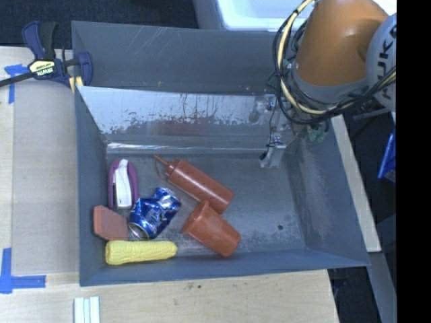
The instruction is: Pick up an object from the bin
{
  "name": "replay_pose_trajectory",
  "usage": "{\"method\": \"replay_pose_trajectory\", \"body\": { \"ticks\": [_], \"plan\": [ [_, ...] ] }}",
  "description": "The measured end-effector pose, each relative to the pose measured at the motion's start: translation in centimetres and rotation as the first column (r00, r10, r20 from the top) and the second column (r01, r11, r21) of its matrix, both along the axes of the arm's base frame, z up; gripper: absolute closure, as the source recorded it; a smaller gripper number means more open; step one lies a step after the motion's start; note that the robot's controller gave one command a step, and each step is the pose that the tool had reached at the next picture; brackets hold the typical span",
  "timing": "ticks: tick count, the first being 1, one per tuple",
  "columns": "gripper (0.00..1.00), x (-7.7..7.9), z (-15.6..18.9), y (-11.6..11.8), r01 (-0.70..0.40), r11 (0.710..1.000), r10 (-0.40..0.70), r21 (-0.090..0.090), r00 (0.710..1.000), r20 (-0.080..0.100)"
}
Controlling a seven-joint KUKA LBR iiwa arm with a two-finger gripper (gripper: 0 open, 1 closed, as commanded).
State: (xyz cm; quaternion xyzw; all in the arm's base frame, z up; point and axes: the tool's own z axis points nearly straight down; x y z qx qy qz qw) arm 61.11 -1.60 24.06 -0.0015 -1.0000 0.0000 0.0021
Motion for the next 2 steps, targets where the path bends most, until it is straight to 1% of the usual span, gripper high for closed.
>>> {"method": "replay_pose_trajectory", "body": {
  "ticks": [1,2],
  "plan": [
    [0.00,0.1,0.5,0.0,0.000,1.000,0.000,0.000,1.000,0.009],
    [0.00,0.4,-13.7,6.2,0.066,0.998,-0.066,0.001,0.998,0.013]
  ]
}}
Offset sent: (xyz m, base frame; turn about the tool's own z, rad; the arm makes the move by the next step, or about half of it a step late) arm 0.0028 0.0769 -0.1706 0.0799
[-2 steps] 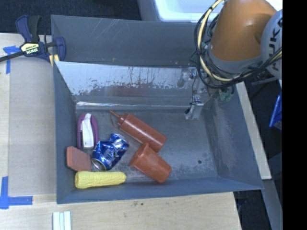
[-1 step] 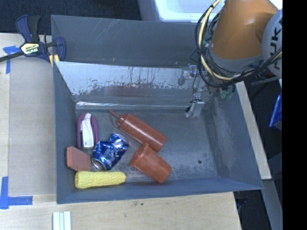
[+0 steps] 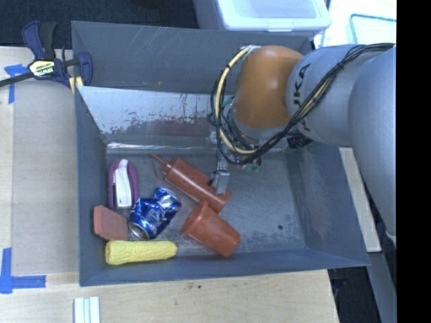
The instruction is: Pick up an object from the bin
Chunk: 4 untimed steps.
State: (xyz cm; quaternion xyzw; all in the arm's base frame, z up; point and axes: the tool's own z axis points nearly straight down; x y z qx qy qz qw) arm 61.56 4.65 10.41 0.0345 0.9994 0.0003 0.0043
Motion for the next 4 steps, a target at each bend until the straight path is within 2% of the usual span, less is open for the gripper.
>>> {"method": "replay_pose_trajectory", "body": {
  "ticks": [1,2,3,4],
  "plan": [
    [0.00,-2.2,4.8,1.2,0.275,0.961,-0.275,0.002,0.961,0.006],
    [0.00,-1.6,-0.3,7.0,0.045,0.999,-0.045,0.003,0.999,0.004],
    [0.00,-1.6,-2.2,7.1,0.486,0.873,-0.487,0.030,0.872,0.042],
    [1.00,-1.1,-3.3,3.9,0.147,0.989,-0.147,0.005,0.989,0.013]
  ]
}}
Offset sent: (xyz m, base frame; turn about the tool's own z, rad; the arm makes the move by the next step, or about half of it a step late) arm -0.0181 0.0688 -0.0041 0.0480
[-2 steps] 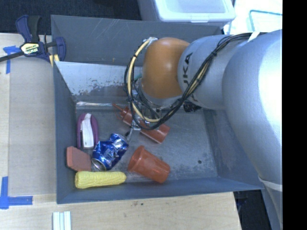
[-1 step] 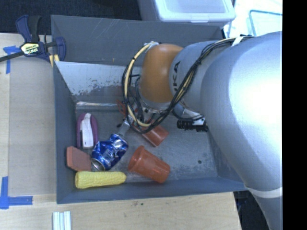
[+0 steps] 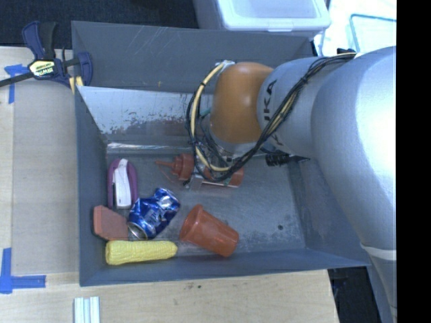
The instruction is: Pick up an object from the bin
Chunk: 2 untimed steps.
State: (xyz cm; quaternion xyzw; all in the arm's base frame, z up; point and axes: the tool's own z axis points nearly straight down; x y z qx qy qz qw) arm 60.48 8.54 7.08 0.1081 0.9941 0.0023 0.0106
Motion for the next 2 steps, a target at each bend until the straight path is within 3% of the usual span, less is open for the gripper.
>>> {"method": "replay_pose_trajectory", "body": {
  "ticks": [1,2],
  "plan": [
    [1.00,0.0,0.0,0.0,0.000,1.000,0.000,0.000,1.000,0.000],
    [1.00,-0.3,3.3,-0.1,0.000,1.000,0.000,-0.001,1.000,-0.009]
  ]
}}
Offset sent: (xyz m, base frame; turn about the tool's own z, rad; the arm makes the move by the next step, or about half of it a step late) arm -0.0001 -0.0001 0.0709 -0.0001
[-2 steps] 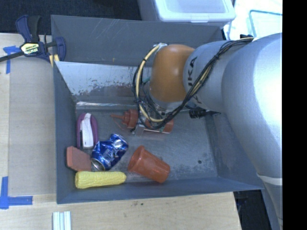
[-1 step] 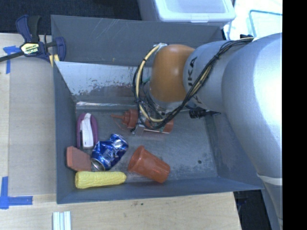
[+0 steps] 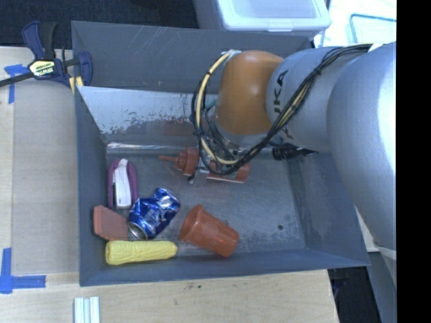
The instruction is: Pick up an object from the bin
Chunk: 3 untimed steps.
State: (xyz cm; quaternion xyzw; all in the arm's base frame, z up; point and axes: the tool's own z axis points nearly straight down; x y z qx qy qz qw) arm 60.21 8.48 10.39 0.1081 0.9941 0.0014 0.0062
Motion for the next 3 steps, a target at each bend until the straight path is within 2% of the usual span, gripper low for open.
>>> {"method": "replay_pose_trajectory", "body": {
  "ticks": [1,2,3],
  "plan": [
    [1.00,0.2,2.7,0.0,0.000,1.000,0.000,0.001,1.000,0.008],
    [1.00,0.1,4.6,-0.1,-0.001,1.000,0.001,0.001,1.000,0.002],
    [1.00,0.2,7.5,-0.1,-0.001,1.000,0.001,0.001,1.000,0.006]
  ]
}}
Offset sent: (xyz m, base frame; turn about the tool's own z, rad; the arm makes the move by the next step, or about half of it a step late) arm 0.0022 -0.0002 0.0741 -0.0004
